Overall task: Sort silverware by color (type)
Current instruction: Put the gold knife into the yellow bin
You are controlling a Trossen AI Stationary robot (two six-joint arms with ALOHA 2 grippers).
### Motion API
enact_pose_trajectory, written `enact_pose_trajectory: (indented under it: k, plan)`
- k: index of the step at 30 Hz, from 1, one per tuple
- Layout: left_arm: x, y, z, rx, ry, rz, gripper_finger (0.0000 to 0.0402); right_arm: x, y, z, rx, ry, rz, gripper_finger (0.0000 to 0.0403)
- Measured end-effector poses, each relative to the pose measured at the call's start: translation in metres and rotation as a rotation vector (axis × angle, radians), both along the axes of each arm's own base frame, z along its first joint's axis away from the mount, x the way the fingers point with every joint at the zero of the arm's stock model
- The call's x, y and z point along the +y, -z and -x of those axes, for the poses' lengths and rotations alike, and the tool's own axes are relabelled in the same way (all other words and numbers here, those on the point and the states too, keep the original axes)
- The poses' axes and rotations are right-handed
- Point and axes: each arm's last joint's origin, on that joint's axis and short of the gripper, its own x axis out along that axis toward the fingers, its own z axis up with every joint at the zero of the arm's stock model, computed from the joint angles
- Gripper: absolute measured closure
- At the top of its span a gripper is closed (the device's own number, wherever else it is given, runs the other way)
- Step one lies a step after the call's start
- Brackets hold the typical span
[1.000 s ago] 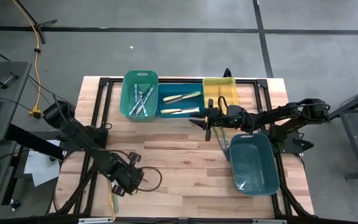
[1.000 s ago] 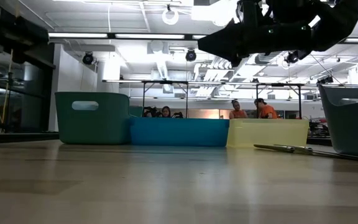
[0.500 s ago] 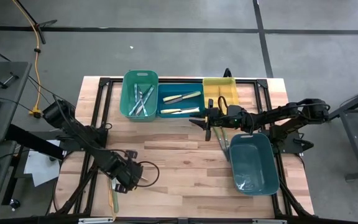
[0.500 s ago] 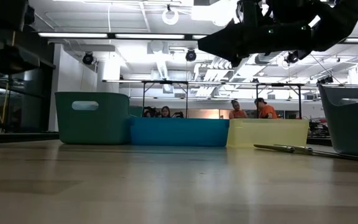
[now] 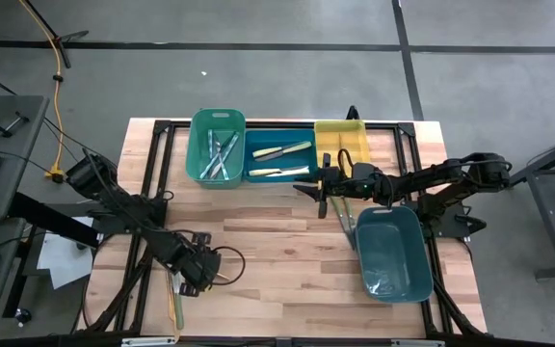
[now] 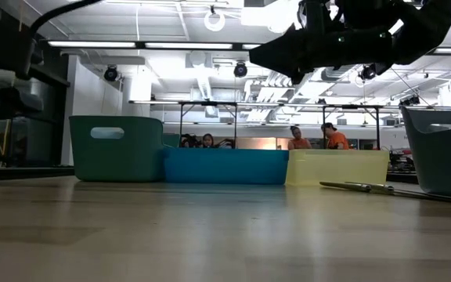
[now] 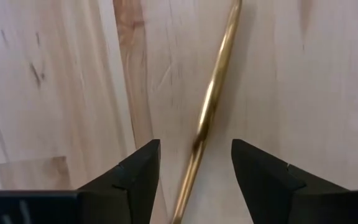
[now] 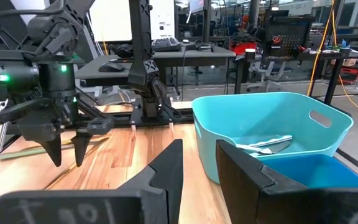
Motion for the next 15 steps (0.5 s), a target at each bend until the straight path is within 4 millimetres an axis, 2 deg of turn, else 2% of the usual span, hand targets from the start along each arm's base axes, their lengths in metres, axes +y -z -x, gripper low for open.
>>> enact_pose_trajectory:
  k: [15]
  plan:
    - [0.0, 0.025, -0.004, 0.084, 0.071, -0.076, 0.0214, 0.0, 0.0, 0.0, 0.003, 0.0, 0.0, 0.0311]
